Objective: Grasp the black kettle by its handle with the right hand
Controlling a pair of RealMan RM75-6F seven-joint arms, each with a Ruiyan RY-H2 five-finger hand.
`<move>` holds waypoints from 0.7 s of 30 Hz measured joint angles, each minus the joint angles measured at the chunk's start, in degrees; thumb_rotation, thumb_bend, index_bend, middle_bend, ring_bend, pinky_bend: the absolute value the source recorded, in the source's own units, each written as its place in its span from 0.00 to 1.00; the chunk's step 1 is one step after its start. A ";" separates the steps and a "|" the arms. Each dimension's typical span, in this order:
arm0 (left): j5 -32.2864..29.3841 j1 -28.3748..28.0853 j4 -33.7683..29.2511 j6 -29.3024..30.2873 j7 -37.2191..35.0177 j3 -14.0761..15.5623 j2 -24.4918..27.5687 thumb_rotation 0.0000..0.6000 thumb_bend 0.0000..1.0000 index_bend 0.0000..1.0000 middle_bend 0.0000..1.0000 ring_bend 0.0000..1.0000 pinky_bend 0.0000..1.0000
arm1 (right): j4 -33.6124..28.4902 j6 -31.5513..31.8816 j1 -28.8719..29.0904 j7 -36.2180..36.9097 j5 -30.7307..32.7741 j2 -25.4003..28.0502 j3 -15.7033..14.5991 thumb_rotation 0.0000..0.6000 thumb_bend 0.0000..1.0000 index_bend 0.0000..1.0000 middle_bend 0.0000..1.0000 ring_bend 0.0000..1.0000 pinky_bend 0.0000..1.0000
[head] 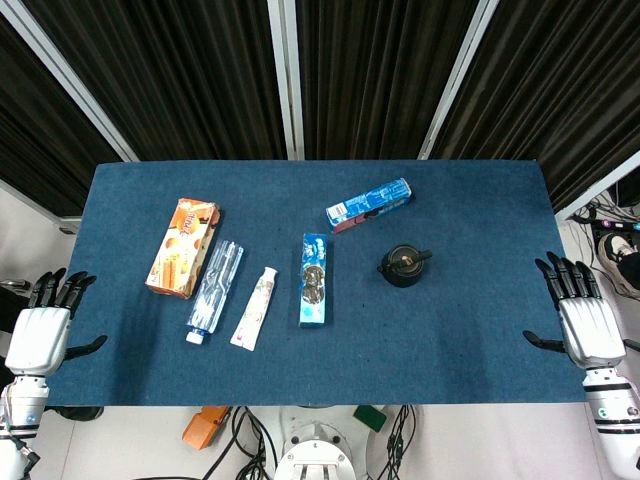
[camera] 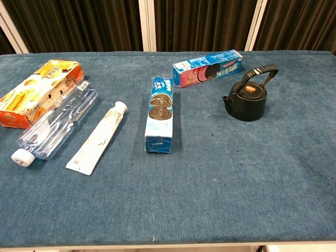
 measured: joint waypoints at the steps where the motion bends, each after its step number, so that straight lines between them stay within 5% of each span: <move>1: -0.09 0.01 0.00 -0.07 -0.07 -0.01 -0.03 1.00 0.05 0.15 0.11 0.00 0.00 | -0.17 -0.16 0.13 -0.22 0.03 0.02 0.02 1.00 0.08 0.00 0.01 0.00 0.03; 11: 0.30 0.09 0.05 0.59 -0.27 -0.21 0.00 1.00 0.05 0.15 0.11 0.00 0.00 | -3.12 -4.61 3.39 0.69 -2.11 1.04 -0.11 1.00 0.08 0.00 0.01 0.00 0.03; 21: 0.58 0.15 -0.38 0.89 0.20 -0.15 0.19 1.00 0.05 0.15 0.11 0.00 0.00 | -6.08 -23.86 18.80 -12.33 6.09 0.01 4.80 1.00 0.08 0.06 0.11 0.02 0.05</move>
